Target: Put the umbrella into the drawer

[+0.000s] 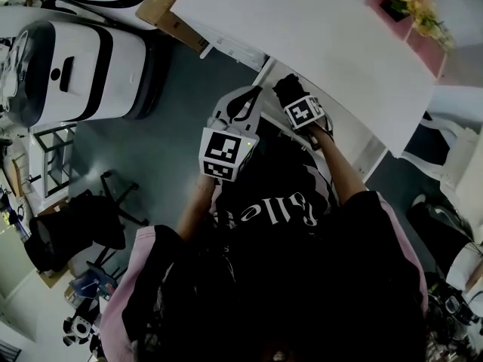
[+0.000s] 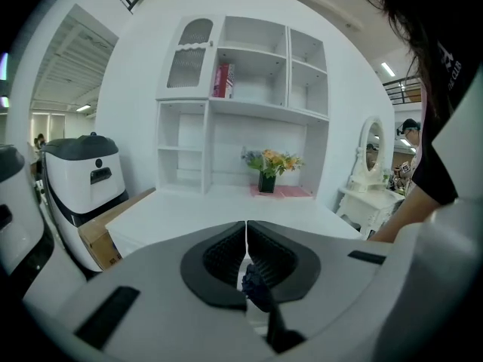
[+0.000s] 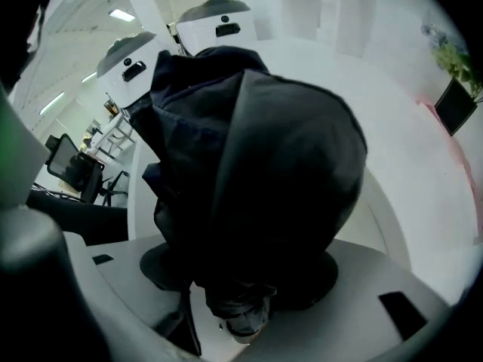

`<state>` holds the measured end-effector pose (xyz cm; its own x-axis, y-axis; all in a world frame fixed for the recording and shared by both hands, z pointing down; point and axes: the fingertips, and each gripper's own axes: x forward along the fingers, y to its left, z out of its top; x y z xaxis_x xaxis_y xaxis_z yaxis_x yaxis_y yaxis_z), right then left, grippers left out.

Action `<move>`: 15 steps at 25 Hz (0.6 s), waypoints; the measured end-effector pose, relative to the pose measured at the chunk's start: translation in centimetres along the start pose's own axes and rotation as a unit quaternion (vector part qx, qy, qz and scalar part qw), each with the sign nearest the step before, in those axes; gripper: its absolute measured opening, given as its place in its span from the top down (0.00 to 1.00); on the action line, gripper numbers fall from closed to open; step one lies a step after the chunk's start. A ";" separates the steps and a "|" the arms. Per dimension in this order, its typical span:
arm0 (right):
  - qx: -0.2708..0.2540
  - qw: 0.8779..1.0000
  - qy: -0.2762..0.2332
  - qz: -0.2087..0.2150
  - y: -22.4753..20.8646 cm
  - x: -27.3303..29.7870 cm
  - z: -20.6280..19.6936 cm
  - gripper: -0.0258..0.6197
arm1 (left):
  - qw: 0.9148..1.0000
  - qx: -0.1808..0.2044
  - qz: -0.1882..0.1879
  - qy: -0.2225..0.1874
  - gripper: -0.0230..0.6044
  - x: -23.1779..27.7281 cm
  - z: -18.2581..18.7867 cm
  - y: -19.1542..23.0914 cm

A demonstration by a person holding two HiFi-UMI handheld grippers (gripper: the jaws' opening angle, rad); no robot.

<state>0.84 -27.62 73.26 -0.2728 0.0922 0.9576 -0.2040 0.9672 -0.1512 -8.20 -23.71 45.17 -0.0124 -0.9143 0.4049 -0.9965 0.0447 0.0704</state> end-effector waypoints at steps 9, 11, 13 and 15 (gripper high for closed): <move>0.034 0.997 0.059 -0.037 -2.5 4.7 -4.2 0.52 | 0.999 -0.002 0.034 -0.001 0.94 -0.9 0.1 1.9; 0.046 0.997 0.057 -0.034 -2.9 4.8 -4.5 0.52 | 0.999 -0.004 0.039 -0.001 0.94 -1.0 0.3 2.1; 0.047 0.997 0.048 -0.032 -3.0 4.9 -4.2 0.52 | 0.999 -0.005 0.042 0.001 0.94 -1.2 0.3 2.4; 0.054 0.997 0.045 -0.030 -2.8 5.0 -4.3 0.52 | 0.999 -0.002 0.033 0.005 0.94 -1.3 -0.1 2.3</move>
<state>4.06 -28.89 79.51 -0.1731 0.0608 0.9830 -0.3195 0.9407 -0.1144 -10.45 -22.34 44.89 -0.0773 -0.9056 0.4170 -0.9933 0.1060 0.0460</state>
